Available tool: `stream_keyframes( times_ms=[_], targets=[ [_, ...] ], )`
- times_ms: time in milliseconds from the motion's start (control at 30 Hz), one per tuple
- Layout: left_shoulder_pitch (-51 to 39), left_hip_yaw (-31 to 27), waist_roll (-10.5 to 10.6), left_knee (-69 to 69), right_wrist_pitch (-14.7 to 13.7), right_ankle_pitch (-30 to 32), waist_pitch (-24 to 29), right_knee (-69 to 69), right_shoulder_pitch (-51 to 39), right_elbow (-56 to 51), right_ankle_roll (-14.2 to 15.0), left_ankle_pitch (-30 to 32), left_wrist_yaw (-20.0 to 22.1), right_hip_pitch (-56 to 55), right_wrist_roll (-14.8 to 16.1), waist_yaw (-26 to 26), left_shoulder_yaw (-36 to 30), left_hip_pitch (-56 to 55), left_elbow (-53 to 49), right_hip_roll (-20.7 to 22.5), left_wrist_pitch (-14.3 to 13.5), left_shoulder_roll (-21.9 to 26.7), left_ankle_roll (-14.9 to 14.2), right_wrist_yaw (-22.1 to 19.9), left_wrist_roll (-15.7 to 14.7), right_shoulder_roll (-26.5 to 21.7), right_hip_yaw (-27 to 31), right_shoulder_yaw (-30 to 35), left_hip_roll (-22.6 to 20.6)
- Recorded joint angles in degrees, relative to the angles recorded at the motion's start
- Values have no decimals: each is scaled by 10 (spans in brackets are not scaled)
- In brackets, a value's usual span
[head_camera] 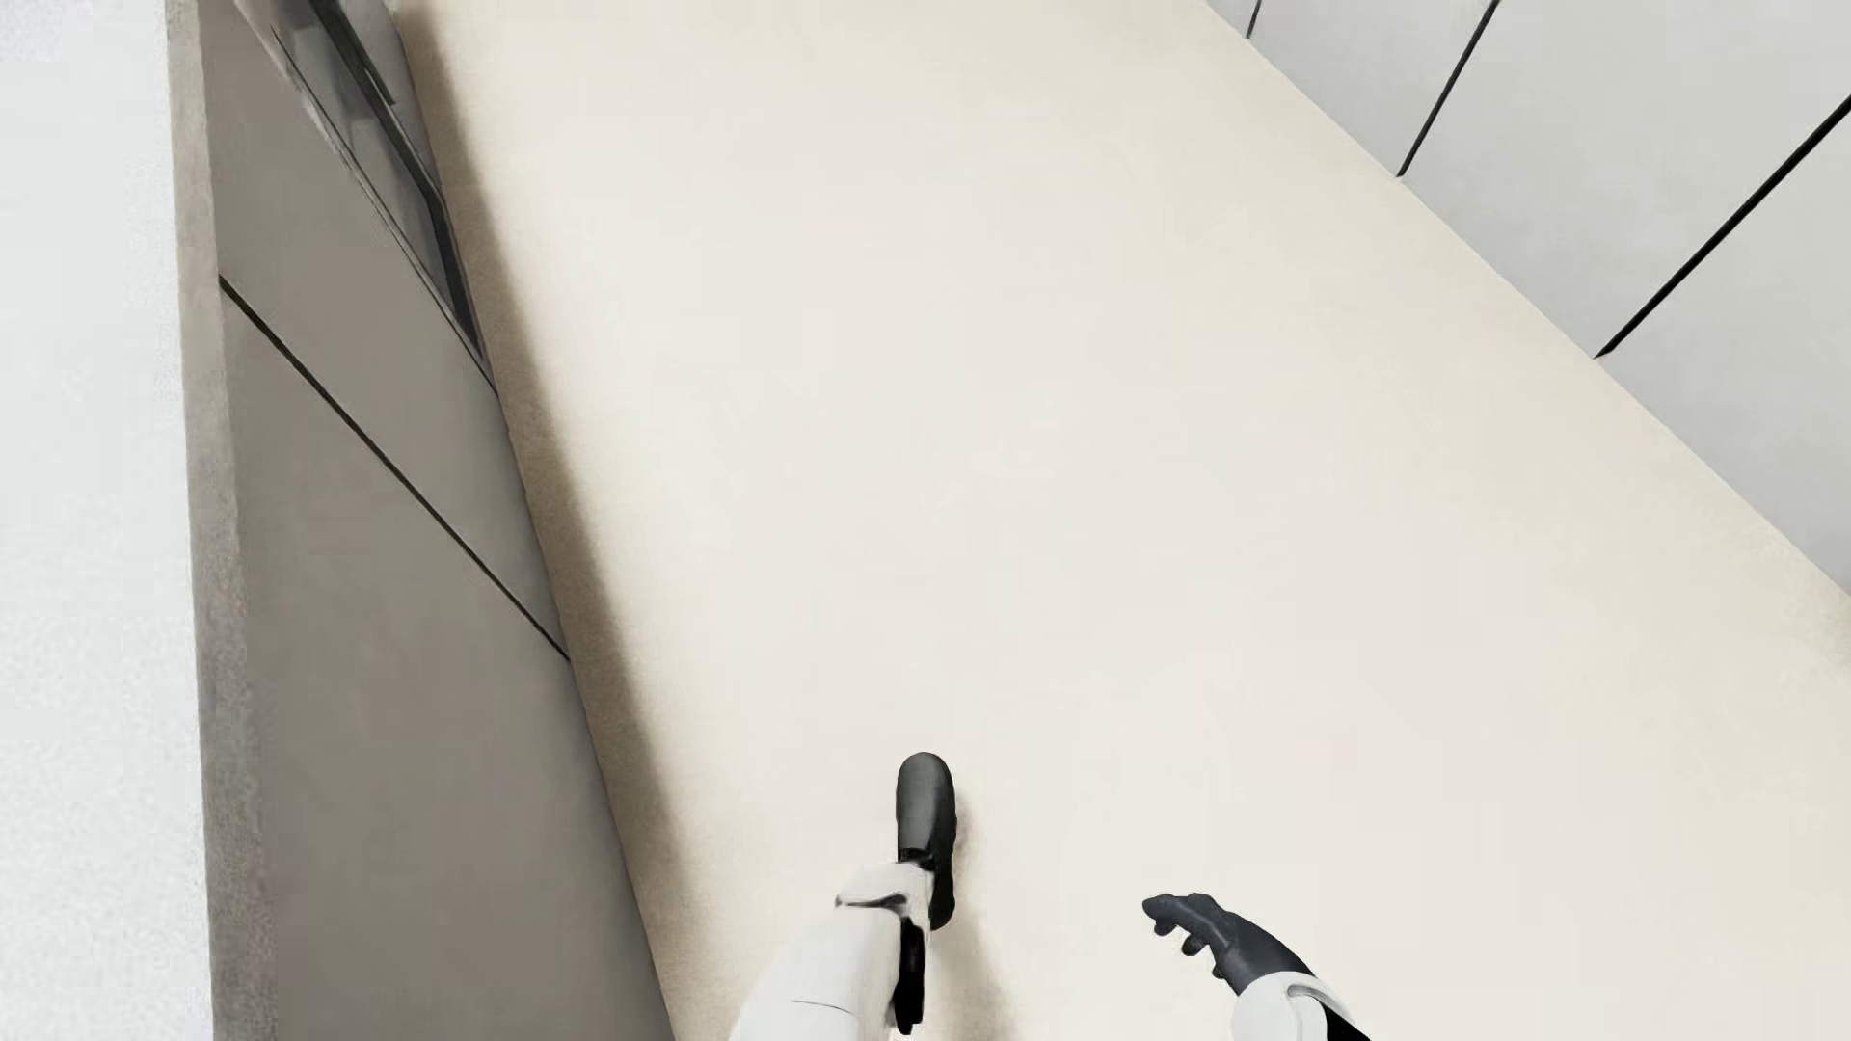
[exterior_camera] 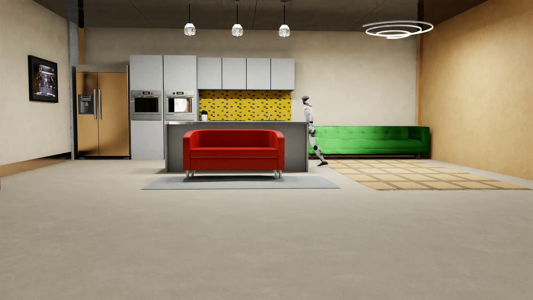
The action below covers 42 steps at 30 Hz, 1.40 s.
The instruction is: Avoid the counter
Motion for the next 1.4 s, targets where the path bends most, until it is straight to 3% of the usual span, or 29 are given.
stream_keyframes(
  times_ms=[67, 100, 133, 167, 200, 233, 267, 300, 333, 367, 433, 500, 567, 600, 700, 733, 767, 800, 833, 867, 933, 1000, 1067, 1167, 1200, 1233, 1300, 1333, 1400],
  targets=[
    [3, 16, -12, 115, 29, 77, 0, 60, 11, 75, 2, 52, 39, 30, -25, 14, 36, -2, -55, -23, 13, -13, 123, 22, 6, -5, 0, 24, -9],
    [12, 31, -21, 165, 40, 139, 0, 146, 23, 118, 26, 60, 72, 15, -39, 22, 67, 6, -88, -46, 24, -32, 168, 26, -14, -5, 1, 34, -5],
    [10, 44, -30, 216, 49, 198, 3, 265, 35, 151, 77, 22, 99, -19, -51, 27, 113, 16, -110, -67, 43, -61, 194, 35, -70, -3, 12, 40, -2],
    [-6, 57, -39, 245, 53, 272, 6, 393, 47, 171, 101, -21, 119, -72, -59, 27, 149, 40, -119, -92, 62, -81, 192, 39, -127, 0, 22, 38, -2],
    [-50, 64, -47, 253, 54, 276, 9, 501, 68, 154, 96, -55, 138, -135, -58, 23, 174, 73, -106, -112, 89, -88, 191, 41, -175, -4, 38, 22, -9],
    [-91, 66, -53, 242, 49, 227, 10, 581, 92, 133, 72, -78, 150, -198, -50, 16, 169, 114, -60, -136, 103, -76, 191, 32, -177, -2, 46, -5, -20],
    [-148, 63, -57, 218, 42, 204, 11, 629, 119, 110, 60, -92, 145, -261, -35, 4, 134, 159, -2, -167, 120, -54, 189, 8, -132, 9, 48, -39, -35],
    [-208, 52, -60, 185, 28, 196, 10, 646, 145, 84, 47, -101, 125, -318, -17, -10, 65, 208, 53, -195, 116, -24, 187, -6, -46, 21, 47, -70, -50],
    [-262, 37, -62, 156, 19, 194, 8, 634, 165, 63, 32, -110, 114, -368, -7, -26, -3, 253, 76, -218, 82, 2, 184, -11, 34, 27, 42, -92, -64],
    [-307, 17, -62, 132, 9, 191, 5, 595, 180, 42, 29, -120, 118, -413, -4, -42, -32, 293, 66, -232, 45, 14, 182, -15, 66, 27, 33, -103, -75],
    [-382, -22, -60, 99, -11, 193, -1, 441, 200, 15, 24, -148, 125, -473, -10, -65, -26, 365, -4, -240, -2, 21, 176, -15, 26, 20, 12, -110, -90],
    [-441, -51, -59, 75, -14, 210, -5, 181, 210, 2, 64, -181, 135, -492, -14, -74, -20, 424, -92, -215, -30, 28, 167, -12, -65, 25, 14, -123, -100],
    [-473, -67, -60, 38, -10, 186, -8, -85, 211, 6, 103, -193, 145, -485, -15, -73, -39, 486, -188, -174, -37, 52, 158, 4, -120, 33, 43, -129, -102],
    [-473, -65, -61, 34, -10, 174, -8, -110, 210, 13, 154, -192, 153, -492, -21, -68, -45, 514, -232, -168, -36, 62, 158, 23, -138, 32, -7, -124, -100],
    [-432, -54, -49, 115, -5, 255, -8, 30, 215, 27, 40, -104, 152, -495, -53, -79, -57, 565, -297, -142, -23, 72, 140, 37, -185, 44, -34, -128, -62],
    [-413, -45, -40, 203, -1, 276, -7, 93, 222, 31, 38, -34, 154, -490, -45, -83, -72, 549, -291, -149, -12, 80, 124, 19, -157, 63, -53, -149, -39],
    [-390, -33, -30, 336, 9, 240, -5, 156, 222, 43, 8, 14, 162, -489, -35, -86, -84, 509, -276, -149, 6, 84, 55, 6, -106, 78, -65, -166, -12],
    [-366, -28, -19, 466, 25, 194, -3, 196, 216, 63, 8, 84, 179, -471, -27, -85, -89, 456, -247, -145, 24, 79, 41, 7, -59, 87, -78, -177, 23],
    [-341, -32, -7, 573, 33, 155, -2, 213, 205, 82, 11, 77, 193, -439, -29, -79, -75, 399, -207, -137, 36, 59, 57, 19, -51, 88, -87, -177, 51],
    [-318, -41, 3, 652, 37, 127, 0, 211, 192, 97, 14, 35, 206, -402, -51, -71, -42, 334, -156, -124, 60, 36, 79, 26, -68, 82, -94, -165, 70],
    [-269, -45, 14, 711, 23, 93, 0, 170, 161, 99, 22, 18, 221, -317, -90, -48, 65, 217, -54, -97, 110, -8, 95, 40, -161, 68, -86, -141, 83],
    [-205, -33, 16, 650, -4, 73, -4, 113, 129, 68, 29, 11, 215, -235, -87, -28, 134, 124, 16, -69, 162, -12, 98, 47, -209, 59, -57, -123, 93],
    [-116, 7, 14, 494, -37, 48, -9, 76, 69, 46, 35, 3, 180, -173, -70, -13, 133, 63, 9, -49, 155, -1, 112, 50, -216, 37, -19, -93, 128],
    [-2, 123, 17, 60, -53, 19, -14, 5, -10, 24, 48, 30, 136, -72, -50, -3, 74, 80, 17, -27, 113, 21, 100, 37, -171, 6, 17, -46, 145],
    [14, 114, 18, -28, -48, 13, -13, -13, -24, 22, 51, 1, 101, -36, -44, -1, 45, 70, 33, -24, 109, 31, 33, 31, -133, 1, 19, -41, 122],
    [20, 93, 18, -57, -43, 3, -13, -14, -31, 24, 56, -23, 65, -7, -35, 0, 21, 60, 46, -23, 100, 40, 9, 29, -97, -1, 17, -46, 98],
    [10, 103, 14, 31, -25, 15, -14, 22, -19, 40, 69, 7, 5, 41, -21, 2, -1, 54, 51, -27, 85, 54, 57, 29, -29, -2, -7, -68, 72],
    [8, 106, 8, 68, -14, 55, -14, 58, -13, 56, 71, 31, 8, 50, -27, 7, 23, 59, 29, -37, 83, 41, 137, 34, -27, -5, -8, -64, 63],
    [0, 124, -11, 149, 5, 180, -11, 245, 6, 98, 103, 59, 47, 9, -47, 20, 93, 79, -14, -81, 70, 0, 233, 67, -60, -14, -11, -44, 57]
  ],
)
